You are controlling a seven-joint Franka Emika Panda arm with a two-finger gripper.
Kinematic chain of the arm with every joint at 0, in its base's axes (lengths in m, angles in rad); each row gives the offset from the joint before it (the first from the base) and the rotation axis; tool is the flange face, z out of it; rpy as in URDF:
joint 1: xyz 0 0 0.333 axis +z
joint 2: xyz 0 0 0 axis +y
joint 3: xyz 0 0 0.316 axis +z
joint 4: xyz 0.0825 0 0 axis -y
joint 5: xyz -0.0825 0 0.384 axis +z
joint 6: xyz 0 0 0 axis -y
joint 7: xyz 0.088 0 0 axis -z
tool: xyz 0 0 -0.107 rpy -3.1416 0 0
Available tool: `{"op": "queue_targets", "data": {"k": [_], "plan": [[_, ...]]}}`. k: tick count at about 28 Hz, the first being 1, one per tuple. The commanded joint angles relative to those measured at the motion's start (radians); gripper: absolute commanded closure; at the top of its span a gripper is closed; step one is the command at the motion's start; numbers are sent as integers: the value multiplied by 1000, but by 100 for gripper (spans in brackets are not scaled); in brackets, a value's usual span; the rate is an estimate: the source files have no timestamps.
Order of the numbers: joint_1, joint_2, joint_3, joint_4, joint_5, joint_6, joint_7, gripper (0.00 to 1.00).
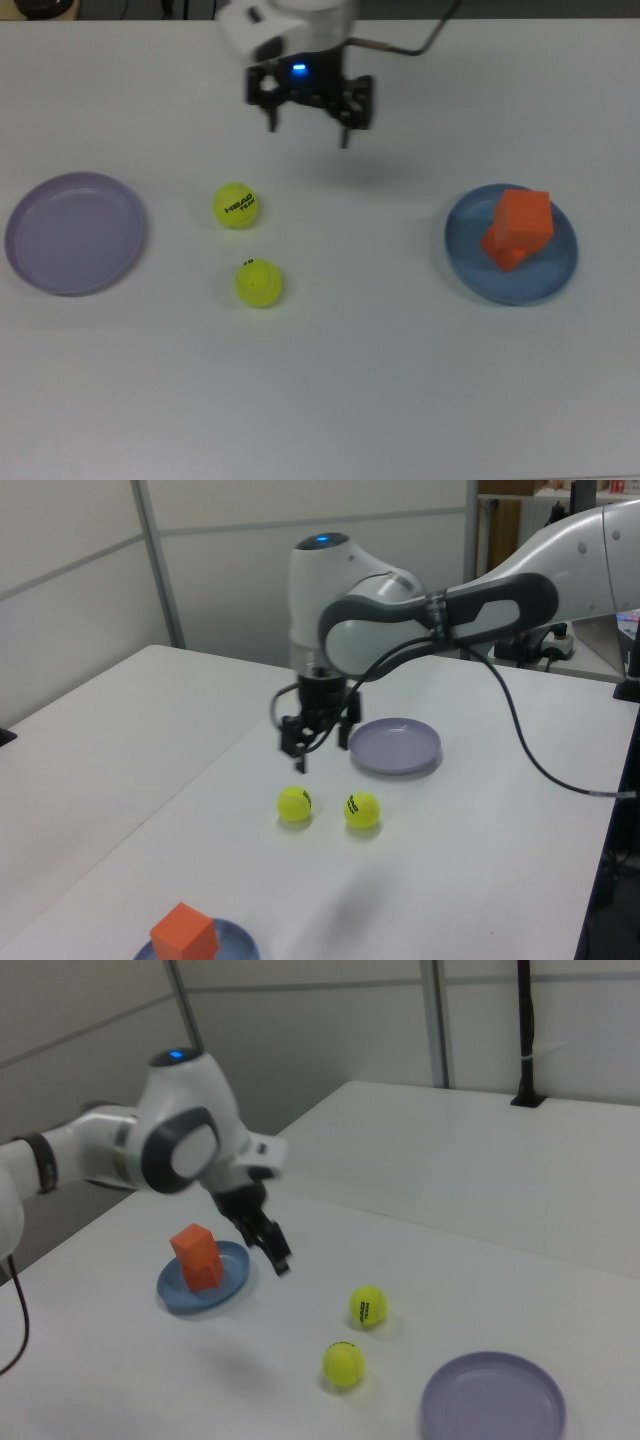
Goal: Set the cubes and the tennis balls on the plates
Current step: 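Move the gripper over a yellow tennis ball and grasp it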
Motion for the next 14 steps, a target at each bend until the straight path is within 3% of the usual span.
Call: {"op": "queue_targets", "data": {"k": [1, 5, 10, 14], "plan": [[11, -63, -94, -136, 39, 27, -106, 0], [11, -57, -162, -168, 59, 63, -175, 0], [11, -40, -197, -200, 73, 123, -231, 0], [11, -2, -199, -217, 79, 172, -237, 0]]}}
